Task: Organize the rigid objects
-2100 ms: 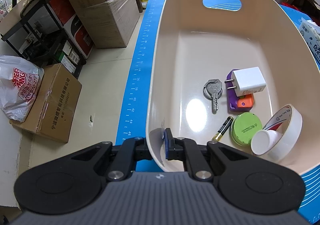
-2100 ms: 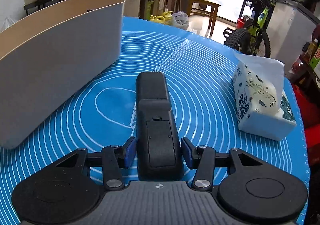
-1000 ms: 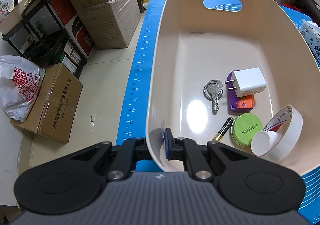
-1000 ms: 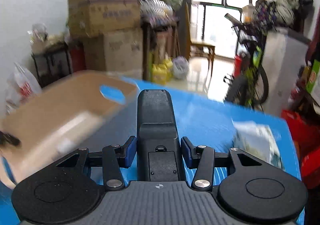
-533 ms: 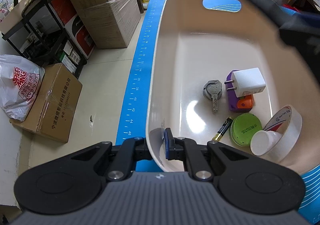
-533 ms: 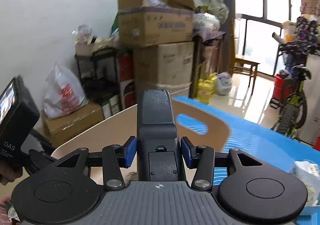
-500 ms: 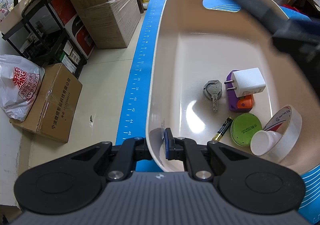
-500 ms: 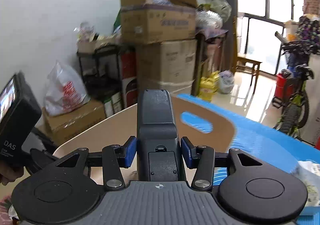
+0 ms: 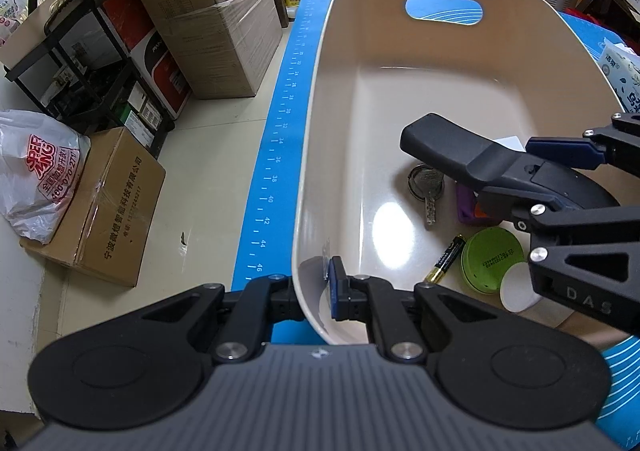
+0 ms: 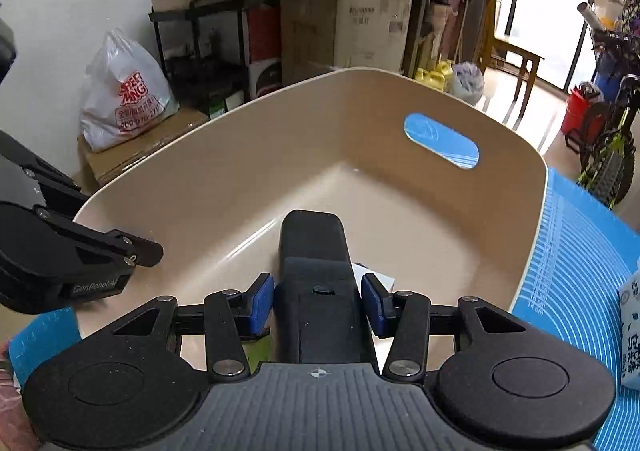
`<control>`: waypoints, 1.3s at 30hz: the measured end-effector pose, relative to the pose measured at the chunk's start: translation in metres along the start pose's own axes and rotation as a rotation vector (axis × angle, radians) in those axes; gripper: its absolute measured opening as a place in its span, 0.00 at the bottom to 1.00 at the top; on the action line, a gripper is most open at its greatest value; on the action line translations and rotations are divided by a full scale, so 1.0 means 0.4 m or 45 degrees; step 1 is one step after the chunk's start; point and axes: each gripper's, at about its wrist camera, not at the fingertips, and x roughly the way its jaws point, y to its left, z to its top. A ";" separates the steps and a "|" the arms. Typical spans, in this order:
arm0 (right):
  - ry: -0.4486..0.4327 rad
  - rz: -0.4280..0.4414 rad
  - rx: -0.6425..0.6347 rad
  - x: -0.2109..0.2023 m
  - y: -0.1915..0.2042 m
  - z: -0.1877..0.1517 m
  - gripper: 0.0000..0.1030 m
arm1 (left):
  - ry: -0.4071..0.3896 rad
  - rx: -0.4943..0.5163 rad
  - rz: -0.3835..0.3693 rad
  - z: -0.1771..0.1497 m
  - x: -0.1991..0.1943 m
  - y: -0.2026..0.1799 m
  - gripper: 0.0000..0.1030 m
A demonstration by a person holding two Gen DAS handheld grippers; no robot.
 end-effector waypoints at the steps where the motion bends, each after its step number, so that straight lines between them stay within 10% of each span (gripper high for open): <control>1: 0.013 0.000 0.012 0.000 -0.001 0.005 0.52 | 0.000 0.001 0.000 0.000 0.000 0.000 0.11; 9: -0.069 -0.010 0.060 -0.078 -0.016 0.010 0.92 | 0.000 0.022 0.025 0.000 -0.012 -0.014 0.17; 15: -0.125 -0.037 0.143 -0.162 -0.045 0.012 0.98 | -0.031 0.042 0.018 -0.010 -0.047 -0.027 0.65; 39: -0.142 -0.242 0.381 -0.526 -0.048 -0.171 0.98 | -0.222 0.038 -0.093 -0.115 -0.373 -0.107 0.67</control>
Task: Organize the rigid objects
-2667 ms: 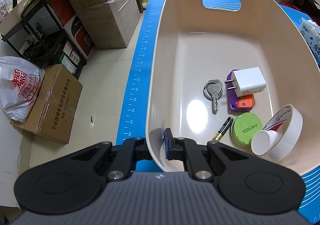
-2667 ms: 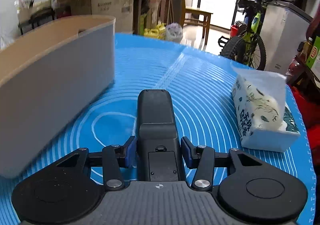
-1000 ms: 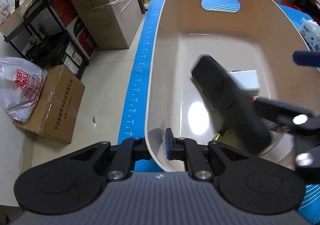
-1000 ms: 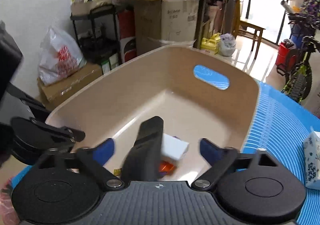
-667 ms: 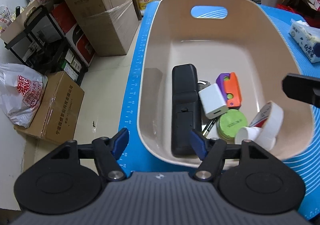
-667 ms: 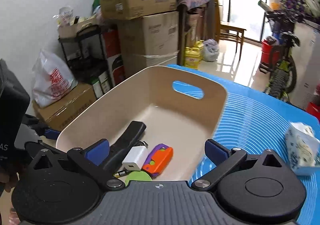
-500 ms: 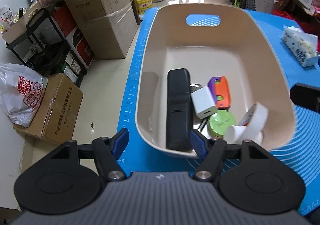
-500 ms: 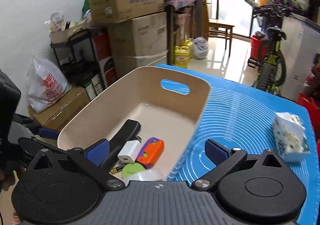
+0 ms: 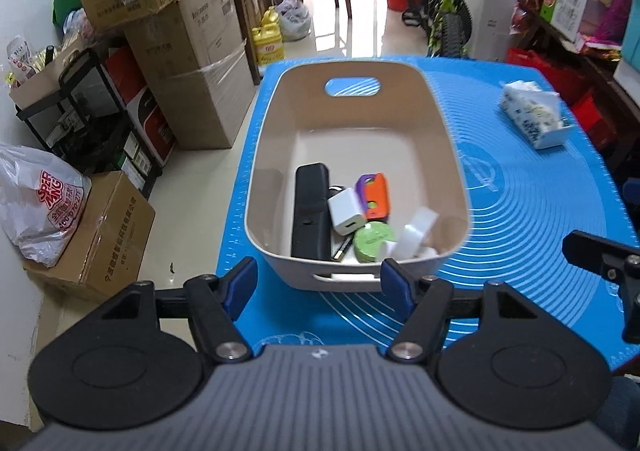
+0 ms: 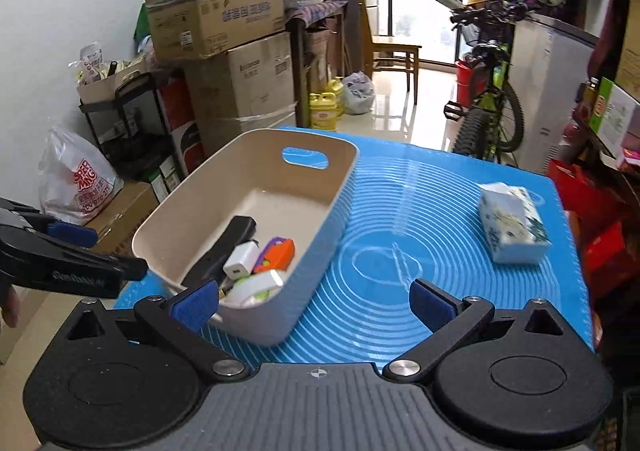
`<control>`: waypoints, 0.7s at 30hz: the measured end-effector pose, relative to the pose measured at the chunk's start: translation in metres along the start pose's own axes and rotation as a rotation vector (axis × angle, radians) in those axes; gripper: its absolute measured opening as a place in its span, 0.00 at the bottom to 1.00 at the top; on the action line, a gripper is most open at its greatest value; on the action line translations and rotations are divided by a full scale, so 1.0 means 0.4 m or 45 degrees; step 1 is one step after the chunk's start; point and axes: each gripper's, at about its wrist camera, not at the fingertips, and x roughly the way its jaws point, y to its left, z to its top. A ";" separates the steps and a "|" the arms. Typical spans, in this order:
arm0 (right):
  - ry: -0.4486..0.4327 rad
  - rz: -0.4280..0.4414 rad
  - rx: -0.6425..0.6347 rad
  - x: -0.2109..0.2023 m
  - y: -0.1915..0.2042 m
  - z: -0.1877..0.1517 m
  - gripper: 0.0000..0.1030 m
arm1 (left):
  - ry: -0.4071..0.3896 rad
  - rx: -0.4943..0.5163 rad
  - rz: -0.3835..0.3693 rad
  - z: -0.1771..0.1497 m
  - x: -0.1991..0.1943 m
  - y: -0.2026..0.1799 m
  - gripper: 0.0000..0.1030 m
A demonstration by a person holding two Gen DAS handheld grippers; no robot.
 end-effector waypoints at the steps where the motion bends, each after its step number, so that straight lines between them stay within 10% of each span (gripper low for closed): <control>1: -0.002 -0.006 0.010 -0.019 -0.006 -0.007 0.98 | -0.011 0.004 -0.003 -0.006 -0.017 -0.007 0.67; 21: -0.109 -0.116 0.163 -0.389 -0.043 -0.113 0.98 | -0.170 0.056 -0.055 -0.136 -0.340 -0.109 0.67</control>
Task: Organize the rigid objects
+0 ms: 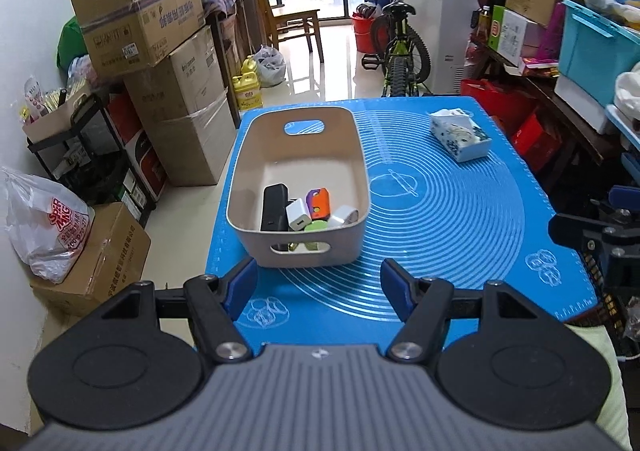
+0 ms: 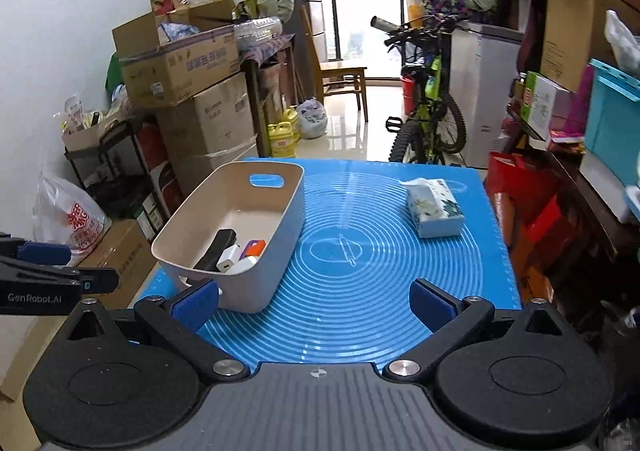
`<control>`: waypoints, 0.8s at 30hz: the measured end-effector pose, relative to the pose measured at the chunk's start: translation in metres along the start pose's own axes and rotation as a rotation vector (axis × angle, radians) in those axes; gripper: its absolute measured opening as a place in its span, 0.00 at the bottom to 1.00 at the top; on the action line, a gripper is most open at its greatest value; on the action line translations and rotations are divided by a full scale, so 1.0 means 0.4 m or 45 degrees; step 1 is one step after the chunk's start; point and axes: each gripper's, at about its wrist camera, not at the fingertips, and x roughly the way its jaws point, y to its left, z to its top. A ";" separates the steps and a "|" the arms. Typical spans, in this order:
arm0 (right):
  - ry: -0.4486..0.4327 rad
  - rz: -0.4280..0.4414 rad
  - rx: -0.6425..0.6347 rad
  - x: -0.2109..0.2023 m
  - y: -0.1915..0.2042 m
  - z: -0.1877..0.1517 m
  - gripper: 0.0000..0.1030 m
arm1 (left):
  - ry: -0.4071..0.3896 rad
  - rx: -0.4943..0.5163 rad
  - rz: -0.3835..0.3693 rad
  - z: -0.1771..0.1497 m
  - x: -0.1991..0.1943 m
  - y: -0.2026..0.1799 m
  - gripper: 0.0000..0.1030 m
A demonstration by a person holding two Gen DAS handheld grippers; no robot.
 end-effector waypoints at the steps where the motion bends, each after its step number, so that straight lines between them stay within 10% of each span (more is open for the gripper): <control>1: -0.003 -0.006 0.004 -0.015 -0.003 -0.007 0.98 | -0.004 0.003 -0.001 -0.007 -0.013 -0.006 0.67; 24: -0.010 -0.014 0.066 -0.247 -0.028 -0.138 0.98 | -0.045 -0.007 -0.019 -0.133 -0.158 -0.076 0.67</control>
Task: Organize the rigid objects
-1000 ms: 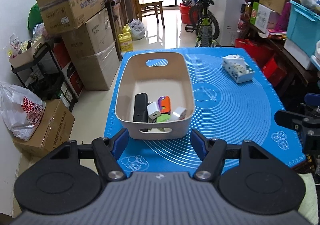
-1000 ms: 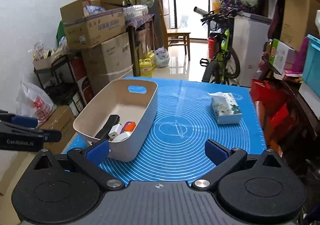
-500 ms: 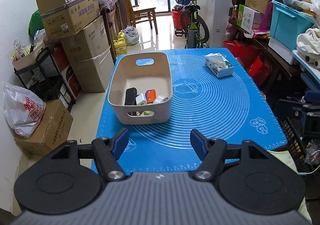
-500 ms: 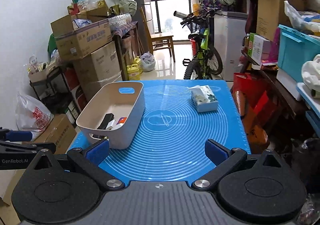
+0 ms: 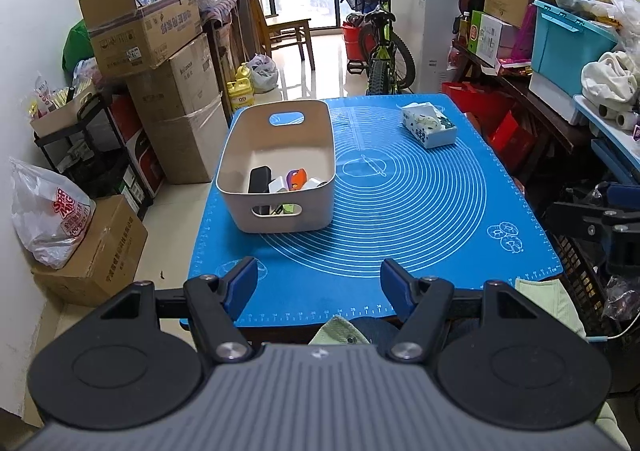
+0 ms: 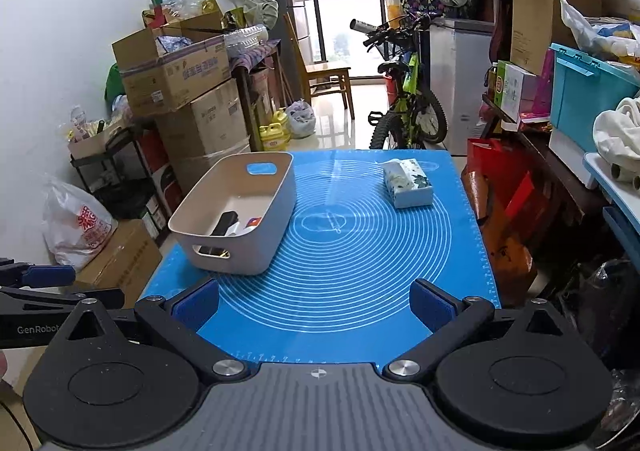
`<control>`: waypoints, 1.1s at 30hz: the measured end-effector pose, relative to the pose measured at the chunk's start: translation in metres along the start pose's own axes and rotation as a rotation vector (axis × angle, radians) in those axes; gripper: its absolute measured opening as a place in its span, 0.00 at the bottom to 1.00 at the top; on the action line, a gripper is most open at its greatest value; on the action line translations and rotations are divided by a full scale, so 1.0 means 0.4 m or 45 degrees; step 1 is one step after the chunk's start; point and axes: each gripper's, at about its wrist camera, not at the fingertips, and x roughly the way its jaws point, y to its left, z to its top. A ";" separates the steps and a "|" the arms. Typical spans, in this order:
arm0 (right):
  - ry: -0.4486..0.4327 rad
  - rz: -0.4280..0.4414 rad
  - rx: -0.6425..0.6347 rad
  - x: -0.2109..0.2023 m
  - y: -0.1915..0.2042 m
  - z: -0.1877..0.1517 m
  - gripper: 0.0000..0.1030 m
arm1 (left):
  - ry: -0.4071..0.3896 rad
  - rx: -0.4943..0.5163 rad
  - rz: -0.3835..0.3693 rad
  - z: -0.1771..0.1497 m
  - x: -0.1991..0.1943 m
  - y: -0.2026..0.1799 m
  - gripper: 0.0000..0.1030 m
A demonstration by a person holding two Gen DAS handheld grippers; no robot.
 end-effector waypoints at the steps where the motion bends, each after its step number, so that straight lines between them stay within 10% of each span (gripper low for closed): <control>1: 0.000 0.000 0.000 -0.002 0.001 -0.002 0.98 | -0.003 0.002 0.001 0.000 -0.002 -0.002 0.67; 33: 0.029 -0.023 0.034 -0.001 -0.020 -0.013 0.98 | 0.012 0.042 -0.016 -0.004 -0.002 -0.023 0.67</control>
